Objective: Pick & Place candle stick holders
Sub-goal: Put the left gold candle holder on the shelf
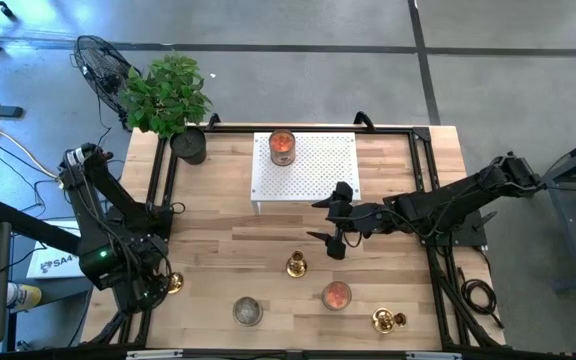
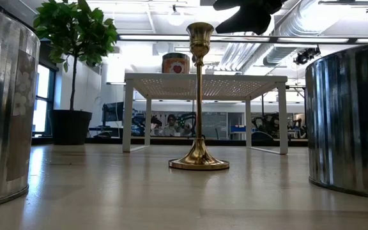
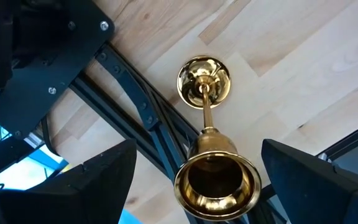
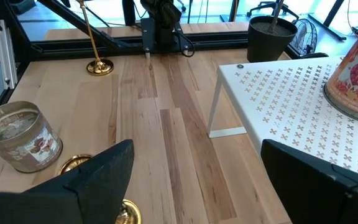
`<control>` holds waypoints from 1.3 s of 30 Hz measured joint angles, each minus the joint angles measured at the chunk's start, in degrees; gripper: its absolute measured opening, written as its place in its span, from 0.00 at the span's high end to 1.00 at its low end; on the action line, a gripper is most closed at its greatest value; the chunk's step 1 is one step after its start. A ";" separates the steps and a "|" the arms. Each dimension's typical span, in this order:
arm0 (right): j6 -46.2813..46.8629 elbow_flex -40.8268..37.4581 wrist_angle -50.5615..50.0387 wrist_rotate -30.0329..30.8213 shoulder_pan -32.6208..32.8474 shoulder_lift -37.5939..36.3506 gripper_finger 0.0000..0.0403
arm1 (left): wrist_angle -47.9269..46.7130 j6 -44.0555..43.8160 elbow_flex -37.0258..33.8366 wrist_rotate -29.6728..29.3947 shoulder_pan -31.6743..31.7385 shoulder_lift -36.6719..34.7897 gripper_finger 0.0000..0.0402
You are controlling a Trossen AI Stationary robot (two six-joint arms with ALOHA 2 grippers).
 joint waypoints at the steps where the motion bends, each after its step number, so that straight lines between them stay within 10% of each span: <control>1: 0.01 0.00 0.00 0.00 0.00 0.00 0.14 | 0.00 0.01 0.00 -0.02 0.00 0.00 0.17; 17: 0.04 0.00 0.01 0.00 0.01 -0.02 0.14 | -0.16 0.06 0.00 -1.30 0.00 -0.01 0.68; 39: 0.04 0.00 0.67 -2.59 0.01 0.00 0.14 | 1.99 1.93 0.00 -1.67 0.02 -0.11 0.67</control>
